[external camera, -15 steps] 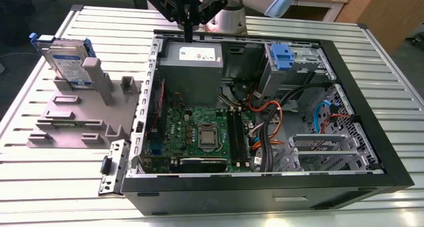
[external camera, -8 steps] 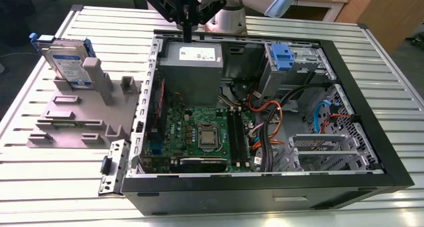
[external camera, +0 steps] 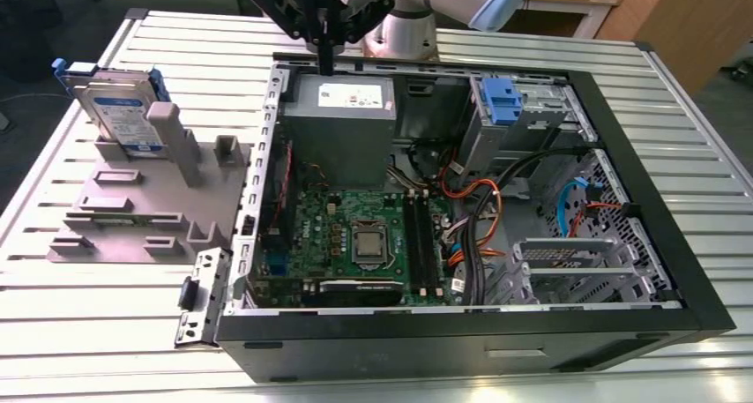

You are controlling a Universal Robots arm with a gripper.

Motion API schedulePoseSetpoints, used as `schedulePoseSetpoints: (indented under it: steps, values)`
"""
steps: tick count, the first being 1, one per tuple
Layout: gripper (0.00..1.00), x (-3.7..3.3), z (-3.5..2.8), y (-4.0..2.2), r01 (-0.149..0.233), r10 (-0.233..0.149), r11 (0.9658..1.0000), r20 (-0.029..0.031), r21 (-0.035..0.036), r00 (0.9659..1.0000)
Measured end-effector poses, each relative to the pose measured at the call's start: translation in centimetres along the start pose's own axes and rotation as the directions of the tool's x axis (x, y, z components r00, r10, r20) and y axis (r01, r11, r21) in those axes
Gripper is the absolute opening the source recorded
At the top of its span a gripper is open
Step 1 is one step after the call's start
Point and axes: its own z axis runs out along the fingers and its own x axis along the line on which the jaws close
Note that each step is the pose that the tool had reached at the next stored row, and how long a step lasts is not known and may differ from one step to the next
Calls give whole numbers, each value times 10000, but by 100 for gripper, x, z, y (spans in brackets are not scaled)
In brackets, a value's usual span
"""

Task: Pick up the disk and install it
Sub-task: 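Reach for the disk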

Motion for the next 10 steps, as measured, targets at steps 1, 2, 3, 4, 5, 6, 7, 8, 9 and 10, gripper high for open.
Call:
schedulePoseSetpoints:
  steps: [1, 2, 3, 4, 5, 6, 7, 8, 9, 10]
  values:
    - [11, 2, 0, 0, 0, 0, 10000, 0, 0, 10000]
    - [11, 4, 0, 0, 0, 0, 10000, 0, 0, 10000]
    - [11, 6, 0, 0, 0, 0, 10000, 0, 0, 10000]
    - [11, 7, 0, 0, 0, 0, 10000, 0, 0, 10000]
    - [11, 9, 0, -1, 0, 0, 10000, 0, 0, 10000]
    - [11, 11, 0, -1, 0, 0, 10000, 0, 0, 10000]
    - [11, 13, 0, -1, 0, 0, 10000, 0, 0, 10000]
    - [11, 15, 0, -1, 0, 0, 10000, 0, 0, 10000]
    - [11, 17, 0, -1, 0, 0, 10000, 0, 0, 10000]
    - [11, 22, 0, -2, 0, 0, 10000, 0, 0, 10000]
